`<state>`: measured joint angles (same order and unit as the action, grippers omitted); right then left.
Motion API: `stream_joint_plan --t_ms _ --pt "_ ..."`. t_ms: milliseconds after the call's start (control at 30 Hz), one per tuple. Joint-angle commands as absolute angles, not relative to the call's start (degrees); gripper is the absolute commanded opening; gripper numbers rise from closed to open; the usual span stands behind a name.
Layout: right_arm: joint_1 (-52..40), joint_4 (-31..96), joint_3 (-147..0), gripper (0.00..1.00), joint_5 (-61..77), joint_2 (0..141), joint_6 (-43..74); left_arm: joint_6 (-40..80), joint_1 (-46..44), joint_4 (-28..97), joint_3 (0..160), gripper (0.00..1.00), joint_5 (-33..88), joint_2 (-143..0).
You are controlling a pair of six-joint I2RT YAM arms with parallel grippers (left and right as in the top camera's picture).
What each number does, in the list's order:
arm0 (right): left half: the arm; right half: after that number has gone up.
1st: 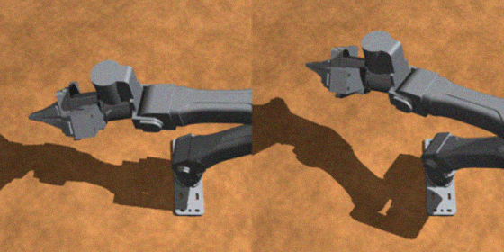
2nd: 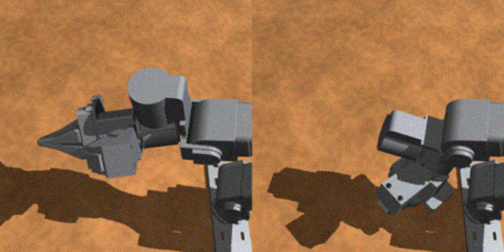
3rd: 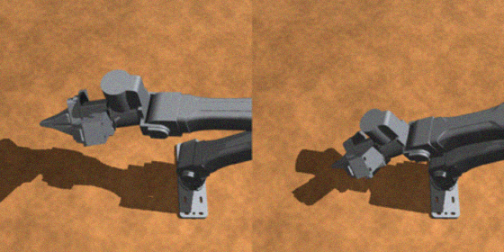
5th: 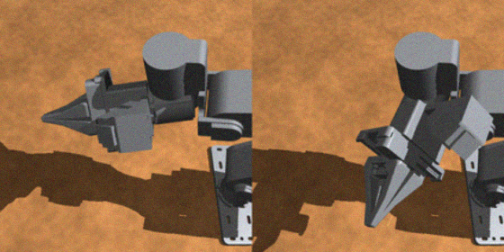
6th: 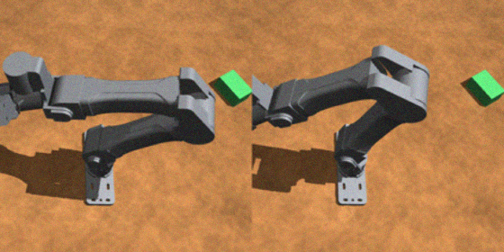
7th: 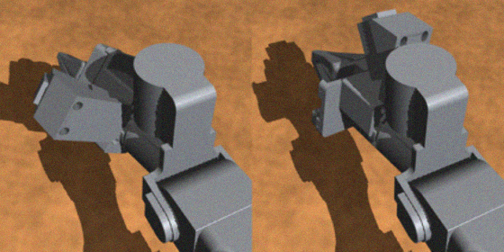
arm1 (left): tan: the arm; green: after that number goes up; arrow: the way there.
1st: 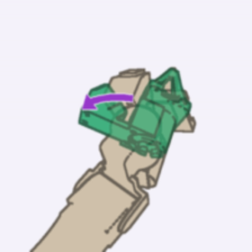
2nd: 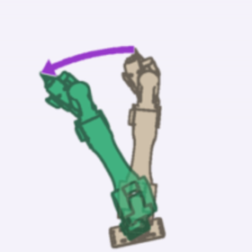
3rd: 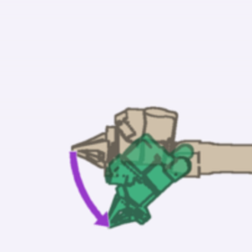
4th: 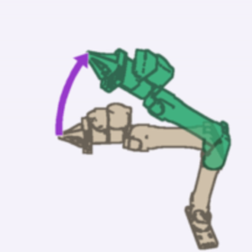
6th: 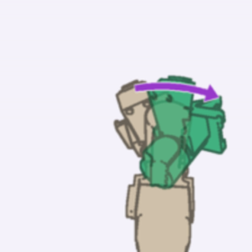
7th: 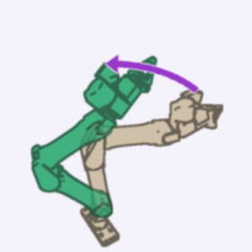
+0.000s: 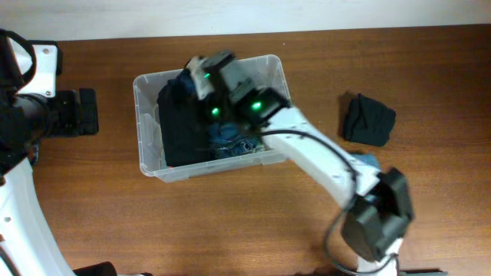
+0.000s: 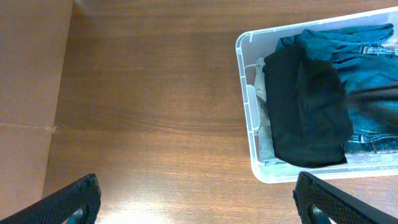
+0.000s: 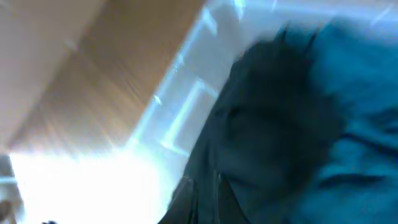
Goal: Pack container
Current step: 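Release the black clothes in the box's left side and withdraw right gripper, then grasp the second folded black garment with the right gripper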
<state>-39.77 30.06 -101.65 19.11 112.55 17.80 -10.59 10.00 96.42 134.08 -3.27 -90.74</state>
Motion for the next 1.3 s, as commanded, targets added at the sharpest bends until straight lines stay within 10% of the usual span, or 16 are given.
stream_joint_plan --t_ms 0,367,600,633,1267 --pt "-43.3 30.6 -101.5 0.04 14.7 123.0 16.7 -9.9 10.2 96.3 134.1 1.00 -3.2 -90.1" --pt "-43.3 34.6 -103.5 0.09 18.9 126.7 15.2 -9.9 10.2 96.3 134.1 1.00 -3.2 -90.1" --pt "-41.0 44.9 -110.3 0.77 12.9 113.5 10.7 -9.9 10.2 96.3 134.1 1.00 -3.2 -90.1" --pt "-40.2 45.5 -110.3 0.99 11.9 112.0 12.2 -9.9 10.2 96.3 134.1 1.00 -3.2 -90.1" --pt "20.4 66.2 -108.9 0.98 21.4 106.2 13.2 -9.9 10.2 96.3 134.1 1.00 -3.2 -90.1"
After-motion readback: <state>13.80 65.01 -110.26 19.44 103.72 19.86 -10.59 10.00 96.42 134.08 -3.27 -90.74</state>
